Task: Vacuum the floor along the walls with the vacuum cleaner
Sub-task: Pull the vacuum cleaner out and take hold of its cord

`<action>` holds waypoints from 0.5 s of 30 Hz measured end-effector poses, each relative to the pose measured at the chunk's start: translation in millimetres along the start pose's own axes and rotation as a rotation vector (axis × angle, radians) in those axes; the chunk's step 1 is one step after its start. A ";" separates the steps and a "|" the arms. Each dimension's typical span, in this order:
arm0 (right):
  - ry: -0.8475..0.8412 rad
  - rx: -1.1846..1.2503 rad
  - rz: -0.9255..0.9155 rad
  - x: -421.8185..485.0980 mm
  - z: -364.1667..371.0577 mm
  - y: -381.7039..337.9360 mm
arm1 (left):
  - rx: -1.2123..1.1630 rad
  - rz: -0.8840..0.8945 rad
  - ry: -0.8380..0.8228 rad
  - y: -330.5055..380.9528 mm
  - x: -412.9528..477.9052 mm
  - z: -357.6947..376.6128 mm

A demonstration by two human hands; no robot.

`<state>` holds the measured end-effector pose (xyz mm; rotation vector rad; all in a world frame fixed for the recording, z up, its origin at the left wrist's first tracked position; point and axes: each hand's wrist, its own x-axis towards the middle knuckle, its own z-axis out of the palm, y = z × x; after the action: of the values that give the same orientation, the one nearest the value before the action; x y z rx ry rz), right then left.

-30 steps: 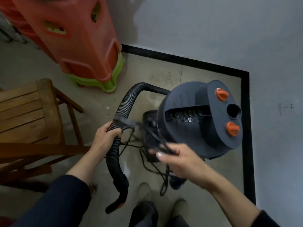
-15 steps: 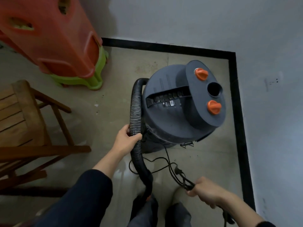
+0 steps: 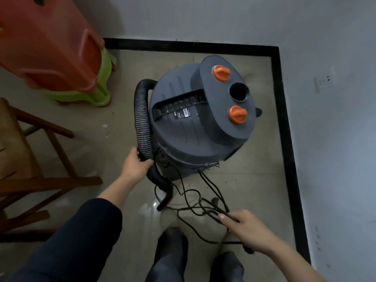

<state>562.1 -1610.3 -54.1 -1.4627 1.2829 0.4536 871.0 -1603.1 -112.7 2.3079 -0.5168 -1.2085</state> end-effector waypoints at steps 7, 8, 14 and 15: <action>-0.111 0.101 -0.228 -8.5 -1.3 24.2 | -0.207 -0.407 0.010 -42.6 -93.2 75.6; -0.130 0.111 -0.260 -11.8 -0.2 31.8 | -0.301 -0.499 -0.052 -48.5 -113.6 94.7; -0.211 -0.021 -0.330 -44.1 -3.0 92.4 | -0.926 -0.701 -0.246 -69.2 -182.9 196.5; -0.214 -0.076 -0.340 -50.0 -4.2 102.4 | -1.011 -0.682 -0.221 -65.8 -187.1 205.9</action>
<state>454.2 -1573.7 -58.8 -1.6120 0.8363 0.4213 605.1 -1499.4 -129.8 1.4627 0.7469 -1.5265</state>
